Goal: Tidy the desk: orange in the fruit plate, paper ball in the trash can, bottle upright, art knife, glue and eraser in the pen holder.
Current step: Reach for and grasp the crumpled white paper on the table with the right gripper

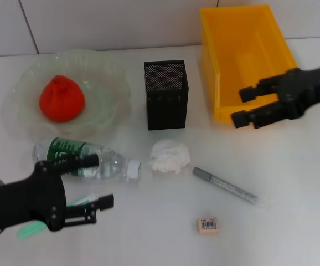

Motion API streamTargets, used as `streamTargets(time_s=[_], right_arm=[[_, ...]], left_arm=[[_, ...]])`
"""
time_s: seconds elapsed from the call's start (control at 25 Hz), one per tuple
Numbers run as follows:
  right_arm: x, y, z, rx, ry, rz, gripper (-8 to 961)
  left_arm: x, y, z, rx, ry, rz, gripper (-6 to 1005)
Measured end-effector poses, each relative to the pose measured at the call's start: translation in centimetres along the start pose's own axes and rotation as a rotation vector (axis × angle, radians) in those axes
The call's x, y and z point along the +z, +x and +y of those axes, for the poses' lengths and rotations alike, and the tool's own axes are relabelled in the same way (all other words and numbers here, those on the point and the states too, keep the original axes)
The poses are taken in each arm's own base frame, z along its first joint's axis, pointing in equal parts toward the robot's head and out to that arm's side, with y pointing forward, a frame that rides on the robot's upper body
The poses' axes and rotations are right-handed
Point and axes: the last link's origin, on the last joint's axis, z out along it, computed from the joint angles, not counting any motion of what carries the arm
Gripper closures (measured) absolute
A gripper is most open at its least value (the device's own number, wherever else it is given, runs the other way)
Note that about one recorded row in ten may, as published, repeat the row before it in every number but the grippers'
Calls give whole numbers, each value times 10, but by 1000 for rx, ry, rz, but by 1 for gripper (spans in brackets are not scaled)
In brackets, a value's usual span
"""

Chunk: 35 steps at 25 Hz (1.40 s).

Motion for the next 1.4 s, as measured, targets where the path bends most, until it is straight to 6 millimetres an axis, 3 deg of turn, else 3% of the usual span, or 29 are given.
streamTargets(time_s=[0.04,0.08,0.28,0.48,0.64,0.84,1.4], right_arm=[[12,-24,7,-61,16,116,118],[12,-24,7,-61,16,116,118],[42,-74,23,-271,68,393,118],[78,-95,33,-372,124,532,119],[117,-90,40,-439,171,634,119],[141,-75,38,-458,176,665,119],[178,-48,24,-430,161,648,118]], left_arm=[[0,-3,2,-12,-8,-16,131],[0,-3,2,-12,-8,-16,131],[2,-12,6,-38,-22,-58,131],[3,-12,6,-36,-22,-57,132],[4,-12,7,-35,-22,-55,132],[5,-14,7,-37,-22,-60,132],[7,-13,6,-32,-23,-64,133]])
